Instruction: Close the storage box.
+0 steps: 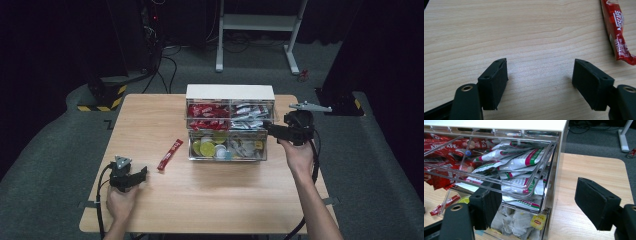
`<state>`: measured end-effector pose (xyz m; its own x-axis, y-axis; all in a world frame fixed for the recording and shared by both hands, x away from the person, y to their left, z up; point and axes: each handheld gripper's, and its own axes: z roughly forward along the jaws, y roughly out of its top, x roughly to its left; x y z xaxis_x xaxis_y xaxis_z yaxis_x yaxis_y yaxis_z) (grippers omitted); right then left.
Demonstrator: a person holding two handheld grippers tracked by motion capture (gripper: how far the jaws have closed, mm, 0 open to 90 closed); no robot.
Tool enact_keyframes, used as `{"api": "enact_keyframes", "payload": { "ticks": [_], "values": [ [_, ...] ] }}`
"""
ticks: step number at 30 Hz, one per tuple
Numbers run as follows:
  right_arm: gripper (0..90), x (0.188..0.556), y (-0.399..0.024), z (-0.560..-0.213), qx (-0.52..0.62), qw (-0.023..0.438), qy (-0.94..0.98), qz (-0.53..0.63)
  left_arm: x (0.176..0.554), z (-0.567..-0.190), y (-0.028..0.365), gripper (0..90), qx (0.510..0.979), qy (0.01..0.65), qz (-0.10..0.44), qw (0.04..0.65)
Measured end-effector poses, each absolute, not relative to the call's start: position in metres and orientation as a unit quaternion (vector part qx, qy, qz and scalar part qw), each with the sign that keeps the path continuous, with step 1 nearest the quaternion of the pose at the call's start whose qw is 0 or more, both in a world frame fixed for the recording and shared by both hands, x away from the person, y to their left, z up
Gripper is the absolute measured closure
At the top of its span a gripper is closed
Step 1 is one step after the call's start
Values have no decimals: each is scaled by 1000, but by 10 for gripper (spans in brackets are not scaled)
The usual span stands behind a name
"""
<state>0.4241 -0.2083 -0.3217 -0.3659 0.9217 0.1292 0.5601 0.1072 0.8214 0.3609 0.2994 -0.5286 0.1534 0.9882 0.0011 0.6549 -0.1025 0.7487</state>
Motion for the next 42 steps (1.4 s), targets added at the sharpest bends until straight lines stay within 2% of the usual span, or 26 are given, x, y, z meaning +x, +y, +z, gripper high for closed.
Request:
{"api": "enact_keyframes", "payload": {
  "ticks": [24, 42],
  "values": [
    [204, 425, -212, -346, 527, 190, 714, 420, 361, -529, 299, 290, 690, 596, 268, 310],
    [144, 407, -238, -351, 538, 211, 693, 431, 361, -529, 299, 289, 690, 596, 268, 310]
  ]
}}
